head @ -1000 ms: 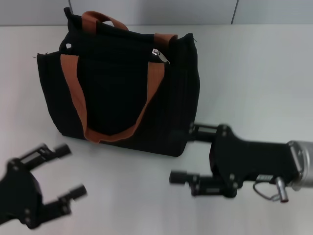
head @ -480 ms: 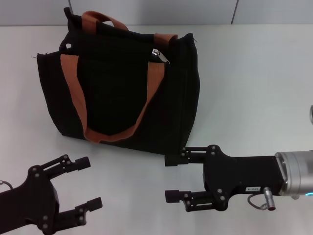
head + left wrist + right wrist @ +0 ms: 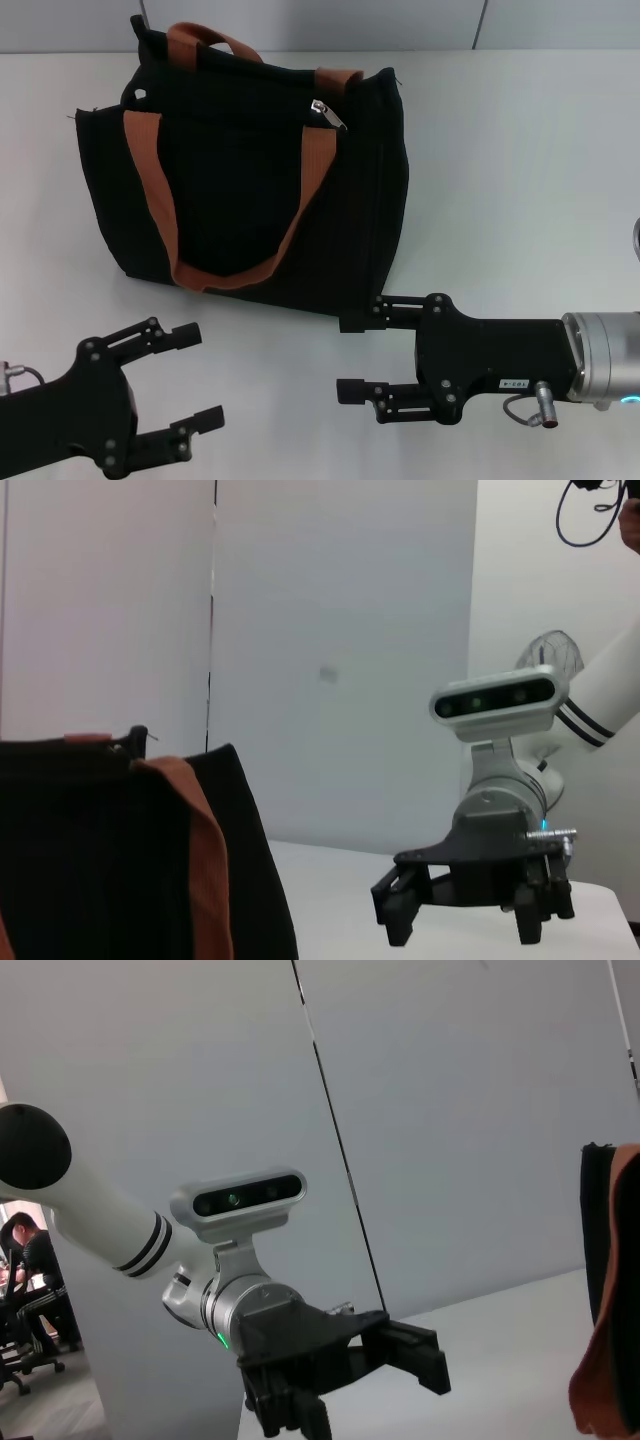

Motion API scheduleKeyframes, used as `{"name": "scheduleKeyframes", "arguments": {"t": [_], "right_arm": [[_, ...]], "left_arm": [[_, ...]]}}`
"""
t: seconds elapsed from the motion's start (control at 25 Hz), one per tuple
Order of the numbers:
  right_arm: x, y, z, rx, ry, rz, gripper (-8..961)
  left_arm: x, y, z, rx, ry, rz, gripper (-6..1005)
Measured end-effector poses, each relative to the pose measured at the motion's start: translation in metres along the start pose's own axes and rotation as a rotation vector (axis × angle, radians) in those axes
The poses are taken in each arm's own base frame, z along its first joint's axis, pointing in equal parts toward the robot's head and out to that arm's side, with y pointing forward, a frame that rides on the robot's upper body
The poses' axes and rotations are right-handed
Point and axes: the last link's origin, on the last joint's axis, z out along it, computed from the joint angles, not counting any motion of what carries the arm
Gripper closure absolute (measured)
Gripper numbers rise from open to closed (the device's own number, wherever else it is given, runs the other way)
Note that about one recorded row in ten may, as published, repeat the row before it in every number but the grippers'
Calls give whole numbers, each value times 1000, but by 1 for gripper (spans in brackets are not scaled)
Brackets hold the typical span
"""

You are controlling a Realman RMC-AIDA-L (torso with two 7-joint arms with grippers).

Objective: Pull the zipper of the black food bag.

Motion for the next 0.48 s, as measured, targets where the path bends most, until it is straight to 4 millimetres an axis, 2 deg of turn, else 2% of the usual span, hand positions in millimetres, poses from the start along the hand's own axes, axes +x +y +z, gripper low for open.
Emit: {"name": "scheduleKeyframes", "arguments": {"t": [0.48], "right_arm": [[-1,8,3,-28,-44,-46,243]], "left_arm": [[0,1,10,-55,-9,-4,215]]}}
